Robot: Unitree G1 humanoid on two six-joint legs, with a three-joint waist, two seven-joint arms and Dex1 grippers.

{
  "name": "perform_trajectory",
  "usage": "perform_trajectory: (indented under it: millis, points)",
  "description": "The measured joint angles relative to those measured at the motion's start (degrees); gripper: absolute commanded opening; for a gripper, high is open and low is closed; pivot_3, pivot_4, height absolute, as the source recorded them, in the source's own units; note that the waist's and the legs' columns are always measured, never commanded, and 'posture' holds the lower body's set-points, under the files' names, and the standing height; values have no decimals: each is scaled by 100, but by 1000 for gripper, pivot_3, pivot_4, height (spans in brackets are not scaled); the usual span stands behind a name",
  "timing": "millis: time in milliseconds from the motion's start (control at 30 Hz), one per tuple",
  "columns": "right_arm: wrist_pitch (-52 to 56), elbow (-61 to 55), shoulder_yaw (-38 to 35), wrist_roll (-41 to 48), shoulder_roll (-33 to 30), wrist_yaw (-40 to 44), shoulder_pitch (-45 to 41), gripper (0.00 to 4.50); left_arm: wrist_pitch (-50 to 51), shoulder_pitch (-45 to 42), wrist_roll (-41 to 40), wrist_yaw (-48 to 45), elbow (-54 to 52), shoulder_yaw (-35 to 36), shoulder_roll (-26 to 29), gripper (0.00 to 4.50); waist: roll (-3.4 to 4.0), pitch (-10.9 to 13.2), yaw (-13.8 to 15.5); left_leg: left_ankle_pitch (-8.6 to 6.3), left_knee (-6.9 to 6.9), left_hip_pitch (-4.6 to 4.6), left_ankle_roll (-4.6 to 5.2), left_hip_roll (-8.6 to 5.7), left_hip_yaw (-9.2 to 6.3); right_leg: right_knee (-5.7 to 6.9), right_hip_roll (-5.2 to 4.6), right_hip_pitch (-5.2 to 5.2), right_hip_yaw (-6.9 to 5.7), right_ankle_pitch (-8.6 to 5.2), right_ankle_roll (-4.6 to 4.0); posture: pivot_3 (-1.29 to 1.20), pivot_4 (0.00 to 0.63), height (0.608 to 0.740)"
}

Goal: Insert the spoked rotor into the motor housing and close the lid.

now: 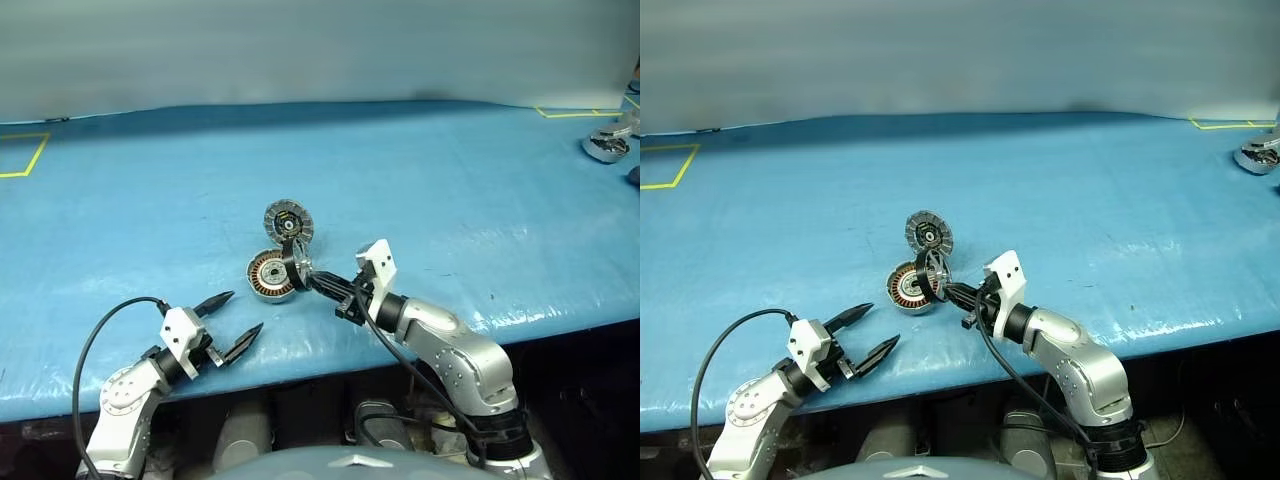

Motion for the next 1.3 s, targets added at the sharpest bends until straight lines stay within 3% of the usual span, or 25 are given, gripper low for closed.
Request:
perform_trajectory:
  millis: [700, 1300]
  points:
    - [-369, 255, 645, -849, -210, -177, -517, 12, -151, 43, 102, 149, -1, -75, -98, 4453, -1, 0, 6, 0, 0, 1, 0, -14, 4, 2, 7, 3, -2, 0, 1, 0, 150, 740]
    - [-365, -154, 958, -1055, -366, -182, -698, 12, -143, 89, 106, 190, -1, -219, -121, 4453, -2, 0, 4, 0, 1, 3, -1, -14, 5, 3, 8, 3, -2, 0, 1, 0, 150, 740]
